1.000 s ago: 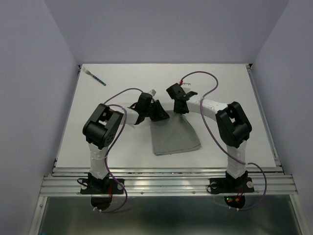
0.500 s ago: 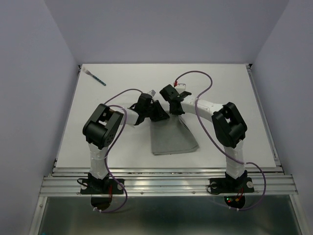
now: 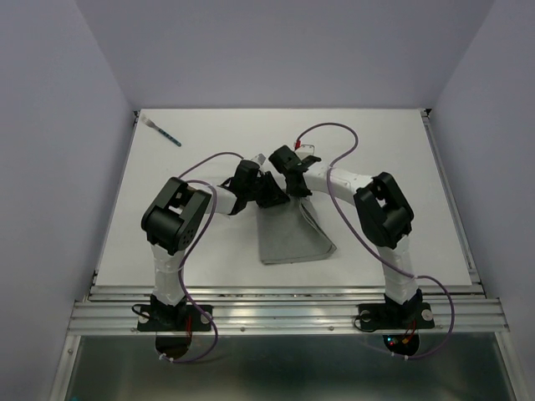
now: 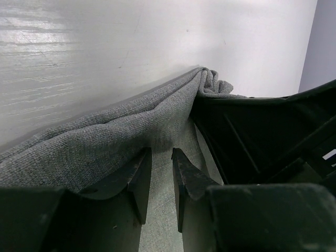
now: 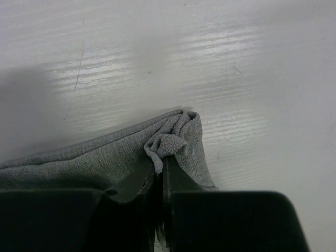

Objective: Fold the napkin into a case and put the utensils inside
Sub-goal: Fold the lower triangle-folded napkin at the center of the board.

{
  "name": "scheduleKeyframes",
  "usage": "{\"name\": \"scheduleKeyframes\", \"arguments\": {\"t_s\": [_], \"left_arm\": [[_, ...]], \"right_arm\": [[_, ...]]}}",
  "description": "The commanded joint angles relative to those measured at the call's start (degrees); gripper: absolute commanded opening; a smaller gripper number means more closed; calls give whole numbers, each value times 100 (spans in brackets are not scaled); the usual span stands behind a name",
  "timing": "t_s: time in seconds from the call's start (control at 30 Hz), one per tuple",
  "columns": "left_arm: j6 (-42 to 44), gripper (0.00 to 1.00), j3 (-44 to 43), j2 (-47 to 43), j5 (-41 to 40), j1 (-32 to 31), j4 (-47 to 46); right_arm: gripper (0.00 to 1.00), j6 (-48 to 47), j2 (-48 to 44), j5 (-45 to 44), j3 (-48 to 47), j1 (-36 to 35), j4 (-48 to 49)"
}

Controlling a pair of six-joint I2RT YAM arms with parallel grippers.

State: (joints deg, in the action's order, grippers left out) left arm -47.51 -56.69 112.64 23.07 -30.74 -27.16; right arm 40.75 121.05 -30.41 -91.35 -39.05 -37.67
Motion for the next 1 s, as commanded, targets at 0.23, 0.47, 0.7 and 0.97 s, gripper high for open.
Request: {"name": "scheduleKeyframes", "arguments": {"t_s": [0.23,0.47,0.7,0.97], "left_arm": [[57,34,228,-49,5,-37,-79],[40,34,483,-435,-66,-37,-79],[-127,35,1132,-1340,-145,-116,-44],[-566,43,1581,-2378,-514,-616,132]], "right_arm": [[1,547,480,-8,-304,-68,-162],[1,723,796,18,-375,-68,-293],[1,811,929,79,-322,-68,-293],[1,794,1016,123,-401,-68,-294]]}}
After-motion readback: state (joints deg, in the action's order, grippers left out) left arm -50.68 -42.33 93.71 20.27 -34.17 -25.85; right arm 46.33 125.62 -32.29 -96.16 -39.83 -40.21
